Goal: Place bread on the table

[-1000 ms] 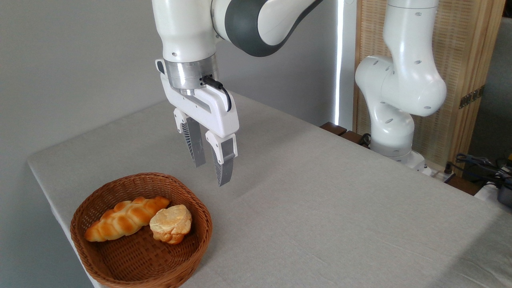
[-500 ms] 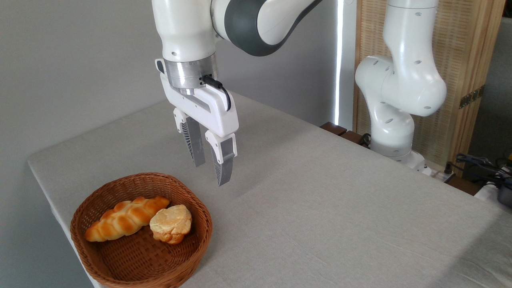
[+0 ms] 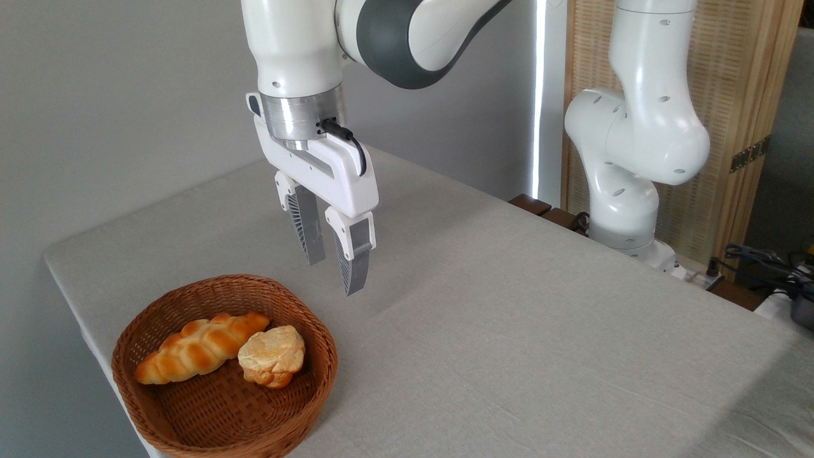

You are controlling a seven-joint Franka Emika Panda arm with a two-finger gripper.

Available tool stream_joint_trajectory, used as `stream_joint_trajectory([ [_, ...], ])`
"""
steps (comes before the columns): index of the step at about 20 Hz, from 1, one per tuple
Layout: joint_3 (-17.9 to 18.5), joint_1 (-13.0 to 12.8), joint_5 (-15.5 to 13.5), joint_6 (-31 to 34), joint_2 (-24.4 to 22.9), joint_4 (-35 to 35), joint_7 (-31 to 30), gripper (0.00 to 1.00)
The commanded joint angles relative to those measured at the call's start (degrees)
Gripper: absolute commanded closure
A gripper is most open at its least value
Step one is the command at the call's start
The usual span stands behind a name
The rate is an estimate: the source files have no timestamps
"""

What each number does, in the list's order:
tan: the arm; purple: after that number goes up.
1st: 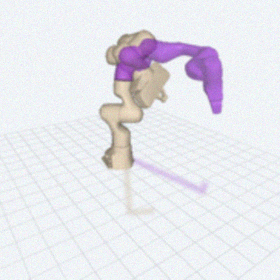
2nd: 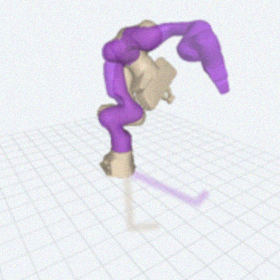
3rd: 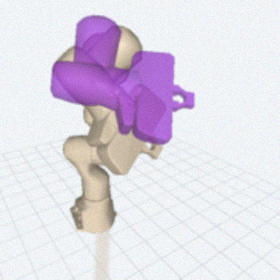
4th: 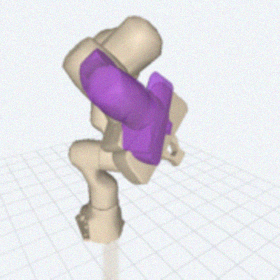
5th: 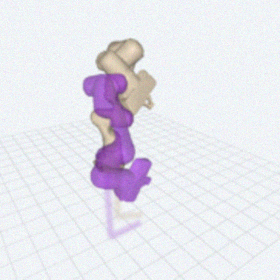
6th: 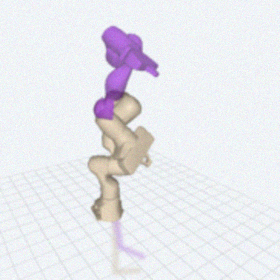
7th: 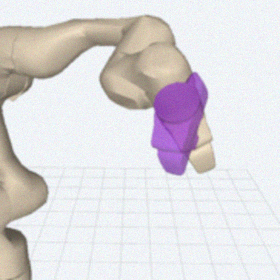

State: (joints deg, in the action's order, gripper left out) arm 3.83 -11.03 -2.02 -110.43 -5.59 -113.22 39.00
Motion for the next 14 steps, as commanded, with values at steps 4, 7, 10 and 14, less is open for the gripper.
stream_joint_trajectory([
  [4,0.04,-0.22,0.88,-1.63,0.32,0.9,-0.5,0.0],
  [7,0.04,-0.22,0.88,-2.41,0.4,0.81,-0.42,0.0],
  [10,0.04,-0.22,0.88,-3.38,0.58,0.72,-0.42,0.0],
  [14,0.13,-0.22,0.88,-6.54,1.02,0.46,-0.42,0.0],
])
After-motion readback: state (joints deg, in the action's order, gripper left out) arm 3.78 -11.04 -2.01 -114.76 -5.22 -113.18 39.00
